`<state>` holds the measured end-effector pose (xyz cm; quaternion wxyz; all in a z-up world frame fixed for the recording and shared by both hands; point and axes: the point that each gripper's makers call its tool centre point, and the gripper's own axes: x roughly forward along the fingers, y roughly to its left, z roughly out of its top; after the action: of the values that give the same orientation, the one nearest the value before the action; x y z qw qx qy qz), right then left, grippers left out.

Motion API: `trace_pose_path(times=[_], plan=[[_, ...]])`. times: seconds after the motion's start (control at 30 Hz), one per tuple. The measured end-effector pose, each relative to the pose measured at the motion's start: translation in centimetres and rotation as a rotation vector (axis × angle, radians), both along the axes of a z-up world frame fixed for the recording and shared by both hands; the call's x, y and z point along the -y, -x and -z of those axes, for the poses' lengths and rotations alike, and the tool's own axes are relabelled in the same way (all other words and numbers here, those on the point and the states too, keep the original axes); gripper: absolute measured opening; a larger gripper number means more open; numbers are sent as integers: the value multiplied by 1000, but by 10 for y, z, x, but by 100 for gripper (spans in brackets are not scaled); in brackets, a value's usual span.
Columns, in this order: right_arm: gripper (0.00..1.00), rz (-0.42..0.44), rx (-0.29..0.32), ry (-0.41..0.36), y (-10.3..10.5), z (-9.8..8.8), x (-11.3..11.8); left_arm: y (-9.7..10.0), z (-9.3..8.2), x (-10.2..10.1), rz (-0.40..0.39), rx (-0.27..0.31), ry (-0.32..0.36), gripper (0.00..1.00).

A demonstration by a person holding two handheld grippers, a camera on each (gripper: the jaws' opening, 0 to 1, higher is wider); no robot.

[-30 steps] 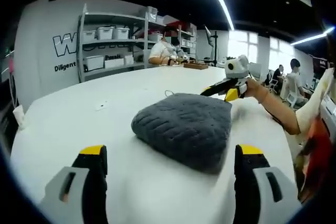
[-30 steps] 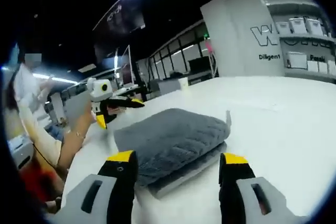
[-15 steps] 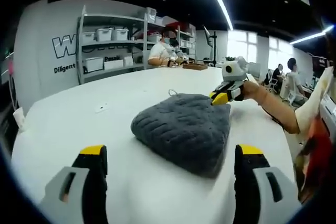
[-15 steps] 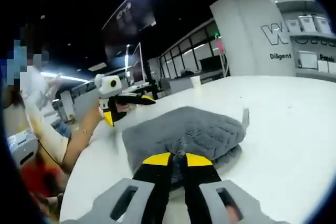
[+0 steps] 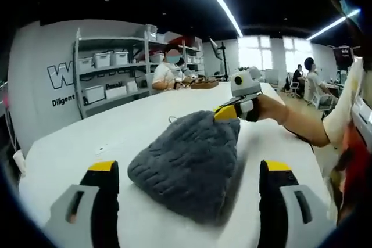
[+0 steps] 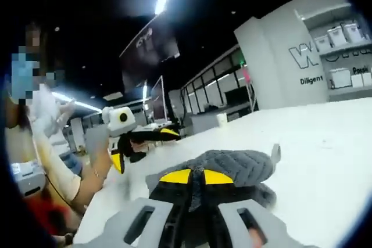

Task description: Open the folded towel by lifting each exposed corner and separating the folded layers until the towel lies flat within the target outline without major curled edges

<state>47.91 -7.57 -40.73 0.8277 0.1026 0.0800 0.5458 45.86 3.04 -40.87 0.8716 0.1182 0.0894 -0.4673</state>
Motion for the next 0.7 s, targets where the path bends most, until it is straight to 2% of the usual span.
trace_pose_path(times=[0.03, 0.1, 0.2, 0.23, 0.3, 0.33, 0.4, 0.47, 0.53, 0.7], plan=[[0, 6, 19, -2, 0, -3, -3, 2, -1, 6, 8, 20, -12, 97], [0, 5, 54, -15, 5, -12, -10, 5, -3, 17, 18, 25, -10, 97], [0, 13, 70, -37, 8, -21, -15, 6, -3, 31, 27, 21, 12, 92], [0, 12, 79, -36, 9, -23, -17, 5, -4, 34, 23, 24, 20, 91], [0, 28, 149, -3, 10, -26, -20, 5, -4, 35, 21, 27, 23, 88], [0, 36, 164, 3, 11, -28, -22, 4, -6, 46, 13, 47, 48, 87], [0, 31, 181, 8, 14, -30, -25, 6, -9, 53, 24, 48, 78, 83], [0, 31, 193, 9, 14, -31, -26, 7, -10, 57, 23, 52, 92, 77], [0, 50, 231, 9, 16, -37, -30, 7, -10, 62, 20, 65, 98, 71], [0, 56, 250, 12, 18, -39, -33, 7, -7, 65, 21, 69, 87, 63]])
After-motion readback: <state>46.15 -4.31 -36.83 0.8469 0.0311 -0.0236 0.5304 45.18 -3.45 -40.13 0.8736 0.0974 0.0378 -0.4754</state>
